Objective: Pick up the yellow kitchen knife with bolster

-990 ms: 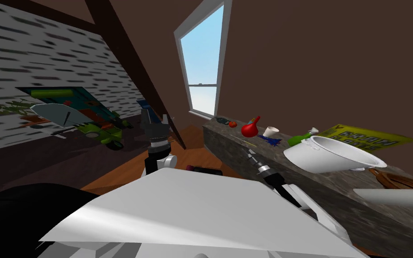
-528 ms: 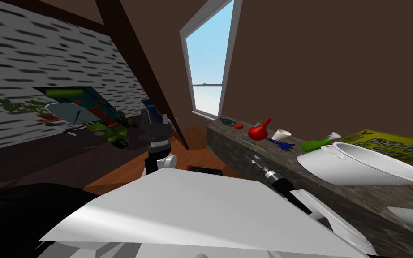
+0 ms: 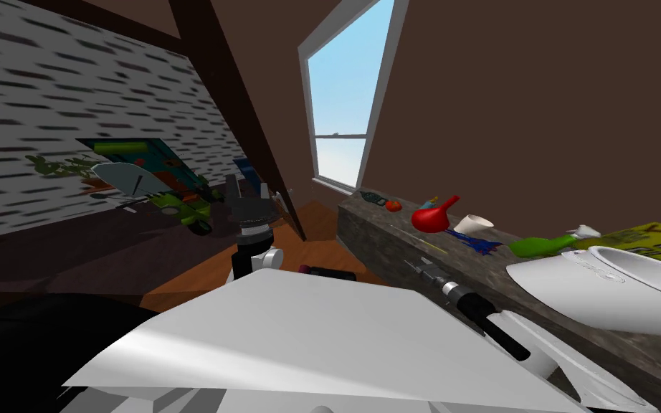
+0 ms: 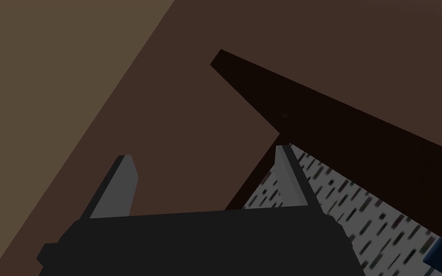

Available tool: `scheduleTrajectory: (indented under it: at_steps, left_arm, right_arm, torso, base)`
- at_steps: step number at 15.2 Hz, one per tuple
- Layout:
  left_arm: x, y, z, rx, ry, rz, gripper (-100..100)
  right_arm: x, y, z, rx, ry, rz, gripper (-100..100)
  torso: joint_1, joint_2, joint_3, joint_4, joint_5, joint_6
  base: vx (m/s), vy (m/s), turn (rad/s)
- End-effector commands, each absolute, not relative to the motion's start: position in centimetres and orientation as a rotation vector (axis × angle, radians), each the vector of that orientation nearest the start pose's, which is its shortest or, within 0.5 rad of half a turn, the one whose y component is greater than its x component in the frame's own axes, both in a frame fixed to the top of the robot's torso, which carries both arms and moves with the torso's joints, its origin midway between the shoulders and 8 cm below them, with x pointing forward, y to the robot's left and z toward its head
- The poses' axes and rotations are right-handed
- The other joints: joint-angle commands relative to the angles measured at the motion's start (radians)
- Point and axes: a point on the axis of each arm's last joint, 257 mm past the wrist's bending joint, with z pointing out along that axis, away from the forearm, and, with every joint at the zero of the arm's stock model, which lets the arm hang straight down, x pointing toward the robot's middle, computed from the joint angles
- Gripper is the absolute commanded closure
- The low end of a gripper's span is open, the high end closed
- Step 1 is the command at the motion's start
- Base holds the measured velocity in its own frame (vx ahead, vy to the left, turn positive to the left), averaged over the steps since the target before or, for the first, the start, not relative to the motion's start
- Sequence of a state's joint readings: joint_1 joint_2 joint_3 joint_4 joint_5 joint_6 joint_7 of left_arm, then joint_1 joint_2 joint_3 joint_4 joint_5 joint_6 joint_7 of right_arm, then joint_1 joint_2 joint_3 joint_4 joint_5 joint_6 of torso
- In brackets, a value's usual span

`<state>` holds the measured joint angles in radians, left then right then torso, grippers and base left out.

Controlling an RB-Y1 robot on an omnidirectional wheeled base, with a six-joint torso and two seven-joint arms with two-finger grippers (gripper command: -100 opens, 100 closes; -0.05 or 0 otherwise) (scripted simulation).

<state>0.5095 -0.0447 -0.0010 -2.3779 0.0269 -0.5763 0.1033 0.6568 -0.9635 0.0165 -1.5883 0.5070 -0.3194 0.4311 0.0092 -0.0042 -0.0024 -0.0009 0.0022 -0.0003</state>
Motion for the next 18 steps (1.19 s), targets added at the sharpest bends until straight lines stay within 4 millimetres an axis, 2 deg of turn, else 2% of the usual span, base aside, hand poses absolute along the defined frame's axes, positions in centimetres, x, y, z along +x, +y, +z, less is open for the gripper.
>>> scheduleTrajectory:
  at_steps: [1, 2, 3, 4, 5, 6, 7, 8, 9, 10, 11, 12, 13, 15, 16, 18]
  left_arm:
    - [30.6, 28.2, 7.7, -0.598, 0.416, -1.444, 0]
    - [30.6, 28.2, 7.7, -0.598, 0.416, -1.444, 0]
    - [30.6, 28.2, 7.7, -0.598, 0.416, -1.444, 0]
    - [30.6, 28.2, 7.7, -0.598, 0.416, -1.444, 0]
    - [30.6, 28.2, 7.7, -0.598, 0.416, -1.444, 0]
    - [30.5, 28.2, 7.7, -0.598, 0.416, -1.444, 0]
    - [30.6, 28.2, 7.7, -0.598, 0.417, -1.444, 0]
    - [30.5, 28.2, 7.7, -0.598, 0.417, -1.444, 0]
    - [30.6, 28.2, 7.7, -0.598, 0.417, -1.444, 0]
    - [30.5, 28.2, 7.7, -0.598, 0.417, -1.444, 0]
    - [30.6, 28.2, 7.7, -0.598, 0.417, -1.444, 0]
    - [30.6, 28.2, 7.7, -0.598, 0.417, -1.444, 0]
    - [30.6, 28.2, 7.7, -0.598, 0.417, -1.444, 0]
    - [30.6, 28.2, 7.7, -0.598, 0.416, -1.444, 0]
    - [30.6, 28.2, 7.7, -0.598, 0.416, -1.444, 0]
    - [30.6, 28.2, 7.7, -0.598, 0.417, -1.444, 0]
  right_arm:
    - [27.8, -49.7, -35.9, -0.403, 2.152, -0.078, -100]
    - [26.9, -51.5, -36.3, -0.460, 2.184, -0.135, -100]
    - [26.7, -52.0, -36.4, -0.462, 2.192, -0.145, -100]
    - [25.6, -54.3, -36.7, -0.518, 2.229, -0.209, -100]
    - [25.6, -54.4, -36.7, -0.520, 2.229, -0.210, -100]
    - [24.6, -56.7, -36.8, -0.578, 2.262, -0.274, -100]
    - [24.6, -56.7, -36.8, -0.578, 2.262, -0.274, -100]
    - [23.7, -58.9, -36.7, -0.634, 2.292, -0.337, -100]
    - [23.7, -58.9, -36.7, -0.634, 2.292, -0.337, -100]
    - [22.7, -61.0, -36.6, -0.685, 2.319, -0.395, -100]
    - [22.7, -61.0, -36.5, -0.689, 2.319, -0.397, -100]
    - [21.9, -63.1, -36.2, -0.742, 2.342, -0.455, -100]
    - [21.9, -63.1, -36.2, -0.742, 2.342, -0.455, -100]
    - [20.5, -66.6, -35.3, -0.841, 2.378, -0.558, -100]
    - [20.4, -66.8, -35.3, -0.839, 2.381, -0.562, -100]
    - [19.2, -70.0, -34.1, -0.924, 2.408, -0.654, -100]
  torso:
    - [0.000, 0.000, 0.000, 0.000, 0.000, 0.000]
    - [0.001, 0.000, 0.000, 0.000, 0.000, 0.000]
    - [0.002, 0.000, 0.000, 0.000, 0.001, 0.000]
    - [0.002, -0.001, 0.000, 0.000, 0.001, 0.000]
    - [0.001, -0.001, -0.001, 0.000, 0.001, 0.000]
    - [0.000, -0.001, -0.001, 0.000, 0.000, 0.000]
    - [0.000, -0.002, -0.001, 0.000, 0.000, 0.000]
    - [-0.001, -0.001, -0.001, 0.000, 0.000, 0.000]
    - [-0.001, -0.001, -0.001, 0.000, 0.000, 0.000]
    - [-0.001, 0.000, 0.000, 0.000, 0.000, 0.000]
    - [-0.002, 0.000, 0.000, 0.000, 0.000, 0.000]
    - [-0.002, 0.000, 0.000, 0.000, 0.000, 0.000]
    - [-0.002, 0.000, 0.000, 0.000, 0.000, 0.000]
    - [0.000, 0.001, 0.000, 0.000, 0.000, 0.000]
    - [0.000, 0.000, 0.000, 0.000, 0.001, 0.000]
    - [0.000, -0.002, -0.001, 0.000, 0.000, 0.000]
  base:
    - [0.074, 0.138, 0.078]
    - [0.083, 0.163, 0.076]
    - [0.083, 0.142, 0.070]
    - [0.093, 0.124, 0.094]
    - [0.096, 0.104, 0.072]
    - [0.097, 0.099, 0.072]
    - [0.089, 0.091, 0.070]
    - [0.087, 0.095, 0.088]
    - [0.073, 0.094, 0.061]
    - [0.069, 0.083, 0.094]
    - [0.078, 0.082, 0.103]
    - [0.079, 0.088, 0.100]
    - [0.064, 0.102, 0.063]
    - [0.076, 0.116, 0.086]
    - [0.101, 0.100, 0.052]
    - [0.118, 0.104, 0.095]
